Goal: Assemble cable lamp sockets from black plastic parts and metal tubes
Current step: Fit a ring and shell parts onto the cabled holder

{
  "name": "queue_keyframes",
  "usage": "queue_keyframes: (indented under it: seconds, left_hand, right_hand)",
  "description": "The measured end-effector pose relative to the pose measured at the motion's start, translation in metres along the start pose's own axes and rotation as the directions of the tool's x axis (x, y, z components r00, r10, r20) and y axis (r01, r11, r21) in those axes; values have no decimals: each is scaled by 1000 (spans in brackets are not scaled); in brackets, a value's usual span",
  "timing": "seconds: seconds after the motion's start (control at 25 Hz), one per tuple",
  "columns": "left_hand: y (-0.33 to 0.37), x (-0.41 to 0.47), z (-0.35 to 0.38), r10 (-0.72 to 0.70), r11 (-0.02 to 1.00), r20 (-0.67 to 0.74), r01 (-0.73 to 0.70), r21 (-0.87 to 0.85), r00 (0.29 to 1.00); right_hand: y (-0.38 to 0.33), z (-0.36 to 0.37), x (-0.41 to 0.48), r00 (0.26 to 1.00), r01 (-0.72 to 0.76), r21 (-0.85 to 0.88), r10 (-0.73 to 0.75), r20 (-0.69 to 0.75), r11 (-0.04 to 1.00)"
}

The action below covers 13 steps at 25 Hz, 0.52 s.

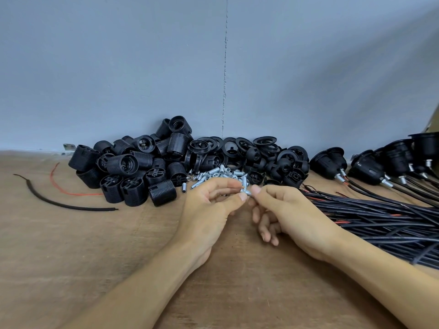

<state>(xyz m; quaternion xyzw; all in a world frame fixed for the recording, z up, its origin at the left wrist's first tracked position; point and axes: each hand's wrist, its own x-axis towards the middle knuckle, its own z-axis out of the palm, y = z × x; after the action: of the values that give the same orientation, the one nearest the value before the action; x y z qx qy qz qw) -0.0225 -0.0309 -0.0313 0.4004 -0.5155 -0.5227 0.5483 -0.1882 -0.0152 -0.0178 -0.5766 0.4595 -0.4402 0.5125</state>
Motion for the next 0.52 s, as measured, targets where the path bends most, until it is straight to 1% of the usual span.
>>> queue_keyframes:
  seconds: [0.12,0.24,0.4,0.52]
  left_hand:
    - [0,0,0,1,1000,-2,-1,-1,1000]
    - [0,-1,0,-2,1000,-3,2,1,1000]
    - [0,0,0,-2,1000,-4,2,2,1000]
    - [0,0,0,-5,1000,-2,5,11,1000]
  right_hand:
    - [-1,-2,2,999,-42,72,42,-3,997]
    - [-2,-1,1,1000,-17,37,17,9,999]
    - [-3,-1,1,999,-39,89,40,-9,995]
    - [-3,-1,-1,999,-33,46,33,5,998]
